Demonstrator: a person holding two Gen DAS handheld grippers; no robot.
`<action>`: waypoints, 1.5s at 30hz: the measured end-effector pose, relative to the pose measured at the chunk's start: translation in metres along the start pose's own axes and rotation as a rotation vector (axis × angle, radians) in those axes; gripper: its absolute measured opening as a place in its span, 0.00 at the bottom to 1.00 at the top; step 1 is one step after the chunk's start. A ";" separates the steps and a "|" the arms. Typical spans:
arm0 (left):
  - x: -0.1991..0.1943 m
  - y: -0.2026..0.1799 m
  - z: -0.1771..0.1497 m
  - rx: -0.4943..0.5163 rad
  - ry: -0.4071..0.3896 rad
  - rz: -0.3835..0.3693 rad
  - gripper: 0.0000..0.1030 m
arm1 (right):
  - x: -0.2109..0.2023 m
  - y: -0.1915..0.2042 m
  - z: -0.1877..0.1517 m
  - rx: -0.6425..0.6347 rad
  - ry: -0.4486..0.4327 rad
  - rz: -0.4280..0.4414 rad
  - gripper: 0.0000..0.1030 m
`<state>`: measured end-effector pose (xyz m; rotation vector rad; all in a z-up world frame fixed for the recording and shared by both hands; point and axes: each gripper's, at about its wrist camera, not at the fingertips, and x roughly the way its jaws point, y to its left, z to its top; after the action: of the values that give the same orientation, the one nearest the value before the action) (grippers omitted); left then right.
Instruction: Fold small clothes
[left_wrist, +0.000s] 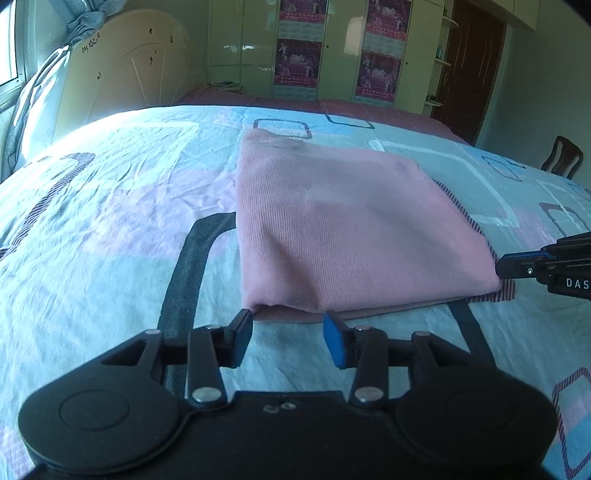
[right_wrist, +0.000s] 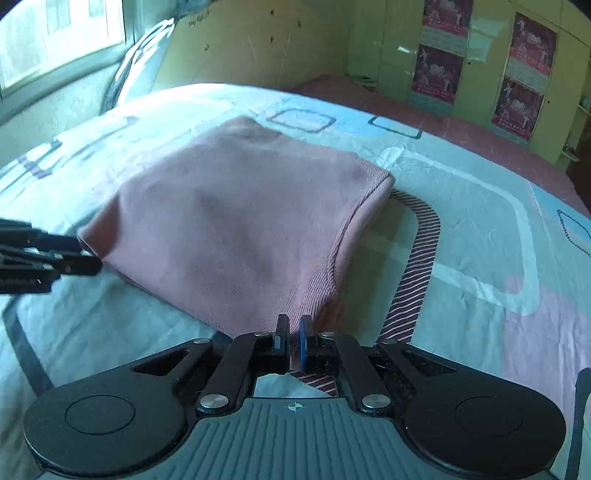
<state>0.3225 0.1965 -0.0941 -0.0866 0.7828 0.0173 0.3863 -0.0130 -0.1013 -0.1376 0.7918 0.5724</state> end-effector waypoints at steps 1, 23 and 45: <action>-0.010 -0.001 -0.005 -0.014 -0.013 -0.010 0.42 | -0.010 0.001 -0.005 0.010 -0.006 -0.007 0.02; -0.201 -0.107 -0.072 0.048 -0.290 0.043 0.99 | -0.228 0.069 -0.107 0.098 -0.276 -0.150 1.00; -0.254 -0.119 -0.101 0.087 -0.340 0.041 0.99 | -0.288 0.095 -0.137 0.101 -0.344 -0.169 1.00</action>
<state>0.0774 0.0733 0.0221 0.0157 0.4444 0.0360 0.0878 -0.1027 0.0144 -0.0108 0.4675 0.3808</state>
